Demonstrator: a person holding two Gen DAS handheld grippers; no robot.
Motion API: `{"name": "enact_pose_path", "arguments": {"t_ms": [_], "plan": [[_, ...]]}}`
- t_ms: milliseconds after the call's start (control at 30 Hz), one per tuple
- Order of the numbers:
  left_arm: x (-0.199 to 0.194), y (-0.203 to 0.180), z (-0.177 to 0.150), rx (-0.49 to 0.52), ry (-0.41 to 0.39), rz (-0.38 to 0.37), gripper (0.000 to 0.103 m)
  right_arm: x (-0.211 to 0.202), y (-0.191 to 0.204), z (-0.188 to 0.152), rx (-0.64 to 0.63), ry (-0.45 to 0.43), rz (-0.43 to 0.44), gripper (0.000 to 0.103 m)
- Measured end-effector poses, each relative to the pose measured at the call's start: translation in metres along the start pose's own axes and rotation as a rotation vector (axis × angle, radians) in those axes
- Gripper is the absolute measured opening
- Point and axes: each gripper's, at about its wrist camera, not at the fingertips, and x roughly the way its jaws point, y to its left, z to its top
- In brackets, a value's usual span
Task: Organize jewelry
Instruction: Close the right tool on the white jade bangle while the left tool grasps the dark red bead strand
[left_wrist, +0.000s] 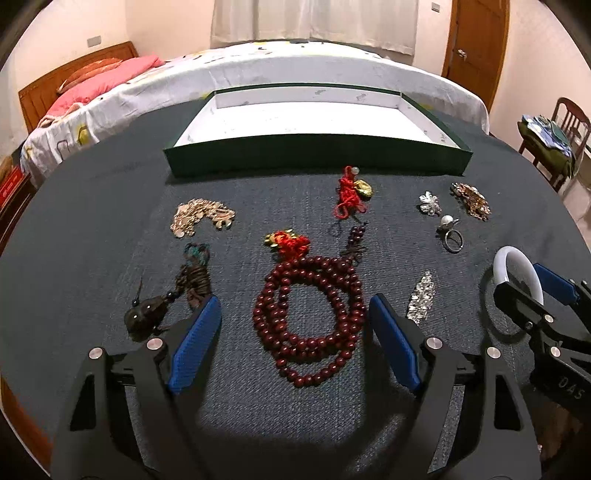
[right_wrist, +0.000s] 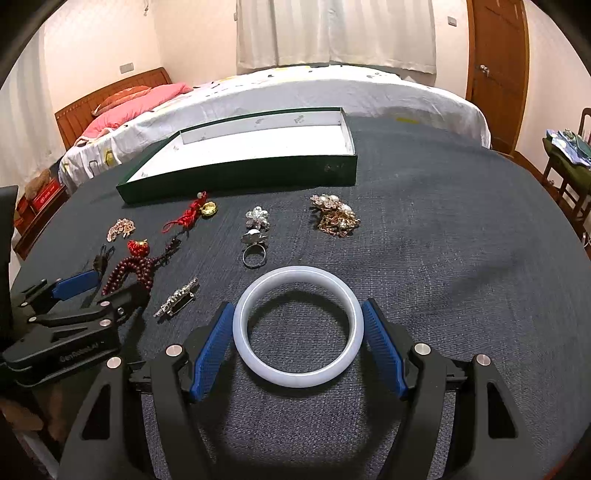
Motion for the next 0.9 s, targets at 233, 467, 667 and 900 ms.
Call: {"name": "enact_pose_path", "arguments": {"t_ms": [233,467,667,900], "plan": [[0.002,-0.004,-0.002,0.023,-0.010,-0.020,0.060,0.001,-0.001,-0.001,0.004,0.003,0.009,0.068],[-0.004,-0.005,-0.007,0.047,-0.036,-0.076,0.021,0.000,0.000,-0.002,0.004,-0.002,0.009,0.068],[-0.009,0.000,-0.010,0.026,-0.044,-0.103,0.014,-0.003,0.000,-0.001,0.003,-0.010,0.010,0.068],[-0.028,0.000,-0.006,0.021,-0.077,-0.117,0.011,-0.013,0.001,0.003,0.002,-0.036,0.014,0.068]]}}
